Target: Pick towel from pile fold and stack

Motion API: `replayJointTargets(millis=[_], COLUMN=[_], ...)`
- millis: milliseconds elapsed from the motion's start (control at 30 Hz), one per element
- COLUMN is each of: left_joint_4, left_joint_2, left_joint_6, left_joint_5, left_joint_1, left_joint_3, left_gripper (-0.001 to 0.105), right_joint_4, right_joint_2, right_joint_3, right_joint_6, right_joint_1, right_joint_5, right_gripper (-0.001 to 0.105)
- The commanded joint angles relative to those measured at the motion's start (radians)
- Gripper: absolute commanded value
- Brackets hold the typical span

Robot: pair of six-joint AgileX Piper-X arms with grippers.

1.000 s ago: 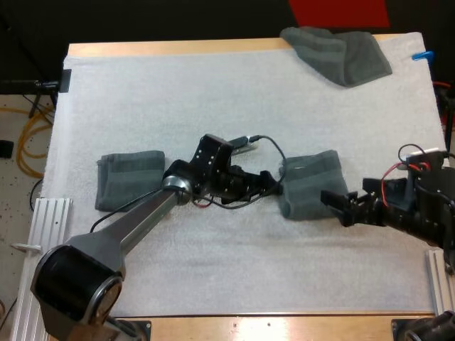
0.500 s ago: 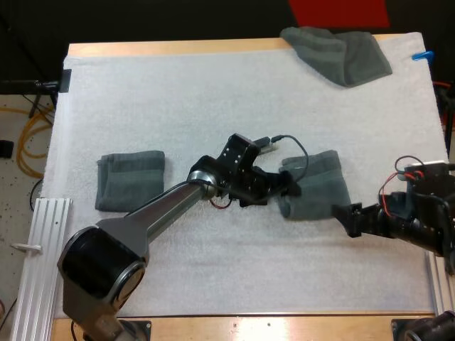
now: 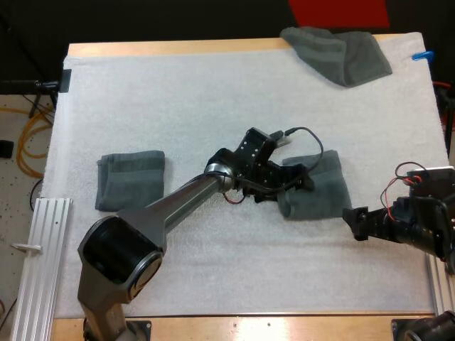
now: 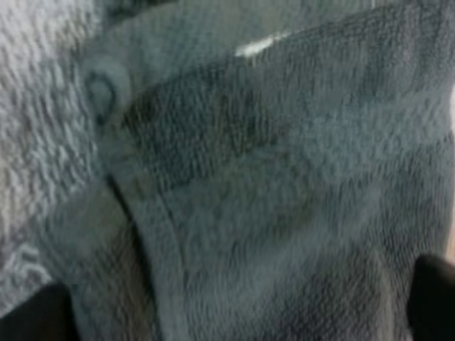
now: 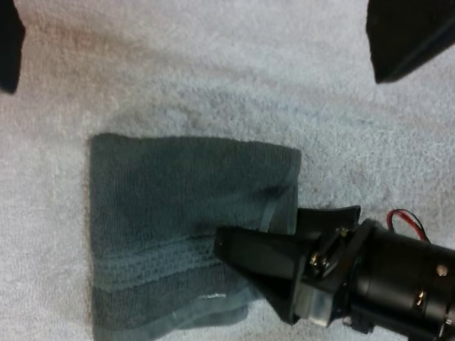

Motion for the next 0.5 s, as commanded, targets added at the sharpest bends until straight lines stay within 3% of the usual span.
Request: replayJointTargets(millis=[0, 200, 467], left_joint_4=[0.006, -0.001, -0.014], left_joint_2=[0.008, 0.014, 0.014], left_joint_6=[-0.003, 0.012, 0.055], left_joint_5=[0.005, 0.019, 0.036], left_joint_1=[-0.008, -0.013, -0.013], left_joint_3=[-0.004, -0.004, -0.004], left_gripper=[0.071, 0.031, 0.001], right_joint_4=[0.003, 0.003, 0.003], right_joint_2=[-0.006, -0.006, -0.006], right_joint_3=[-0.001, -0.001, -0.001], right_joint_6=[-0.02, -0.037, -0.037], right_joint_1=[0.001, 0.001, 0.001], right_joint_5=[0.0, 0.0, 0.0], right_gripper=[0.094, 0.094, 0.094])
